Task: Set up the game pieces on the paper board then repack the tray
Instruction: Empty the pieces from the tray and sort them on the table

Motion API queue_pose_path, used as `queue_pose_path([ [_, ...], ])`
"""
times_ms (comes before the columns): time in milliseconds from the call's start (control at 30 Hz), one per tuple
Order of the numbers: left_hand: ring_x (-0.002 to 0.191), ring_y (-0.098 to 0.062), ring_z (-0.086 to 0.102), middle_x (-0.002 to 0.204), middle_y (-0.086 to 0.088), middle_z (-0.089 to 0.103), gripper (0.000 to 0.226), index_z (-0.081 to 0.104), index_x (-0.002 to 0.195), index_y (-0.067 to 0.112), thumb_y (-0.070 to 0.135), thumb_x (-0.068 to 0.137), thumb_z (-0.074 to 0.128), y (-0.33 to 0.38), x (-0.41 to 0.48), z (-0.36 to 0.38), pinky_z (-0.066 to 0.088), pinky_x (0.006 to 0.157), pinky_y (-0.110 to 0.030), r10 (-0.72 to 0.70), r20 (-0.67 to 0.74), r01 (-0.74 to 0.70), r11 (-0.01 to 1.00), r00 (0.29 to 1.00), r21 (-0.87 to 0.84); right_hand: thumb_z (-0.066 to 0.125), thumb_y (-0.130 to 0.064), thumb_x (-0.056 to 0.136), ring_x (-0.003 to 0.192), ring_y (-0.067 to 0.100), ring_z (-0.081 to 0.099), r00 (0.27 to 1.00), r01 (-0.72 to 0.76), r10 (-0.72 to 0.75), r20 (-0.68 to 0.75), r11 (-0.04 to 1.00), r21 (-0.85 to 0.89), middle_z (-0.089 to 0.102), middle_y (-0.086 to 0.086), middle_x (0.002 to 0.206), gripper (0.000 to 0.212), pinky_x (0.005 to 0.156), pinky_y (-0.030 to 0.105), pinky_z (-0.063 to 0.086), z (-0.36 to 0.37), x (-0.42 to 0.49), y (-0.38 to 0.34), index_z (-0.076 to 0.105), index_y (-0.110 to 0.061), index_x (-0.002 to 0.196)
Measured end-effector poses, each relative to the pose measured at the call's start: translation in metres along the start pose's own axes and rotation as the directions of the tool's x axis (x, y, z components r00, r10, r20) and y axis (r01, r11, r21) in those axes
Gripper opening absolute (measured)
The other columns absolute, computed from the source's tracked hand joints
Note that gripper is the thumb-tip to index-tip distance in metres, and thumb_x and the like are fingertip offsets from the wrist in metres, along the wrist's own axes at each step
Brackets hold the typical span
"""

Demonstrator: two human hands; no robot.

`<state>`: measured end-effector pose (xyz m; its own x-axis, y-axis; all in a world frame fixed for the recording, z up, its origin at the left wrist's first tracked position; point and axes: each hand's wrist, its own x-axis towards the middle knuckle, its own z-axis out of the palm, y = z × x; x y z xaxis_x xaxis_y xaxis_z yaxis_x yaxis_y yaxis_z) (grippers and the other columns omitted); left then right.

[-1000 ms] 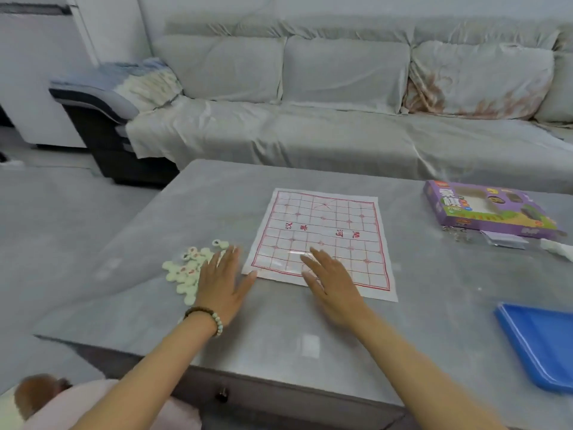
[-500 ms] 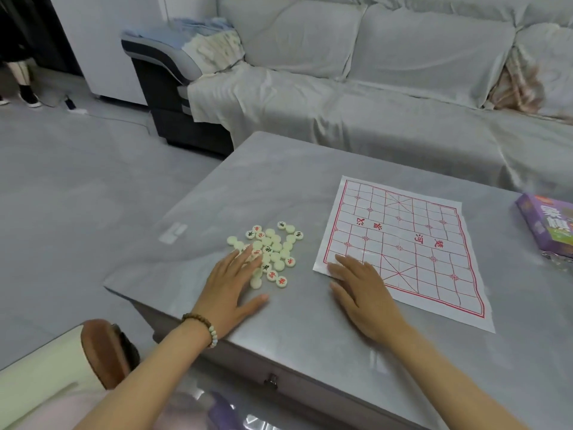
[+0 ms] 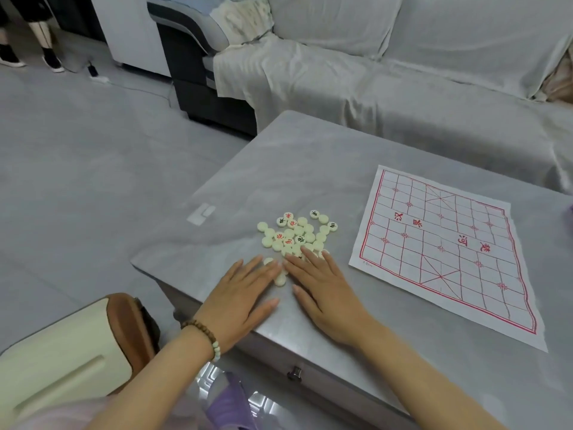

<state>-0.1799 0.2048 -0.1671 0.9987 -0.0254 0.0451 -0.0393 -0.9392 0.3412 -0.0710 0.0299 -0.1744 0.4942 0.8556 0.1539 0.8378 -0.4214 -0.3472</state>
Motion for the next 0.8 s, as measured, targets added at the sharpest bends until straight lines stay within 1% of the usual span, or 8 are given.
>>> queue_pose_path([
  [67,0.14,-0.002,0.001,0.153,0.012,0.017,0.067,0.017,0.147,0.026,0.059,0.089,0.018,-0.008,0.002,0.002,-0.01,0.111,-0.017,-0.031,-0.041,0.029,0.998,0.999,-0.057,0.015,-0.049,0.098,0.143,0.008,0.011,0.999,0.031,-0.031,-0.016,0.998,-0.046,0.037,-0.008,0.148,0.058,0.117,0.035,-0.002,0.003,-0.001,0.0,0.039,-0.021,0.142],
  [167,0.138,0.002,0.002,0.149,0.02,0.011,0.068,0.018,0.146,0.028,0.06,0.086,0.026,-0.014,0.009,0.0,-0.006,0.11,-0.016,-0.029,-0.034,0.026,0.996,0.999,-0.085,0.031,-0.045,0.097,0.139,0.013,0.029,0.994,0.045,-0.059,-0.095,0.99,-0.135,0.054,-0.008,0.134,0.047,0.115,0.041,0.01,0.002,-0.009,0.001,0.054,-0.02,0.13],
  [267,0.128,0.0,0.03,0.139,0.016,0.039,0.067,0.041,0.137,0.028,0.065,0.081,0.038,-0.014,0.014,0.0,0.025,0.109,-0.022,0.014,-0.097,-0.027,0.991,0.995,-0.13,0.046,-0.044,0.091,0.117,0.014,0.048,0.973,0.03,-0.062,-0.222,0.989,-0.144,0.063,-0.01,0.107,0.032,0.11,0.033,0.023,-0.001,-0.018,0.001,0.065,-0.023,0.105],
  [300,0.119,0.001,0.036,0.13,0.016,0.046,0.065,0.047,0.132,0.029,0.065,0.079,0.041,-0.013,0.015,0.0,0.033,0.101,-0.02,0.023,-0.109,-0.041,0.986,0.994,-0.16,0.05,-0.045,0.088,0.109,0.013,0.05,0.971,-0.001,-0.024,-0.239,0.995,-0.104,0.061,-0.011,0.1,0.028,0.105,0.026,0.025,-0.002,-0.02,0.0,0.064,-0.024,0.1],
  [400,0.098,0.004,0.04,0.106,0.02,0.05,0.049,0.058,0.12,0.032,0.056,0.077,0.057,-0.01,0.016,-0.003,0.033,0.083,-0.008,0.014,-0.094,-0.04,0.961,0.995,-0.274,0.057,-0.047,0.083,0.092,0.006,0.047,0.965,-0.132,0.15,-0.213,0.987,0.096,0.056,-0.017,0.088,0.021,0.086,0.018,0.028,-0.002,-0.022,-0.003,0.061,-0.03,0.094],
  [533,0.086,0.001,0.049,0.088,0.02,0.052,0.026,0.069,0.102,0.029,0.036,0.077,0.071,-0.007,0.017,-0.002,0.038,0.074,-0.008,-0.038,-0.091,0.0,0.921,0.995,-0.39,0.063,-0.043,0.081,0.081,-0.001,0.045,0.96,-0.177,0.219,-0.172,0.957,0.231,0.052,-0.02,0.078,0.016,0.08,0.013,0.027,-0.001,-0.021,-0.006,0.062,-0.031,0.092],
  [700,0.072,-0.006,0.055,0.079,0.012,0.058,0.016,0.073,0.09,0.026,0.036,0.078,0.07,-0.006,0.022,-0.001,0.041,0.066,-0.011,-0.097,-0.075,0.052,0.888,0.992,-0.457,0.065,-0.039,0.084,0.075,0.005,0.048,0.929,-0.236,0.315,-0.193,0.908,0.345,0.052,-0.016,0.066,0.015,0.075,0.019,0.029,0.002,-0.017,-0.008,0.059,-0.032,0.072],
  [800,0.071,-0.008,0.057,0.074,0.01,0.063,0.011,0.074,0.08,0.026,0.035,0.079,0.068,-0.007,0.026,-0.004,0.042,0.063,-0.012,-0.137,-0.092,0.075,0.867,0.986,-0.493,0.07,-0.037,0.08,0.073,0.003,0.048,0.918,-0.26,0.334,-0.212,0.913,0.314,0.051,-0.015,0.072,0.016,0.073,0.022,0.032,0.002,-0.013,-0.007,0.055,-0.03,0.075],
])
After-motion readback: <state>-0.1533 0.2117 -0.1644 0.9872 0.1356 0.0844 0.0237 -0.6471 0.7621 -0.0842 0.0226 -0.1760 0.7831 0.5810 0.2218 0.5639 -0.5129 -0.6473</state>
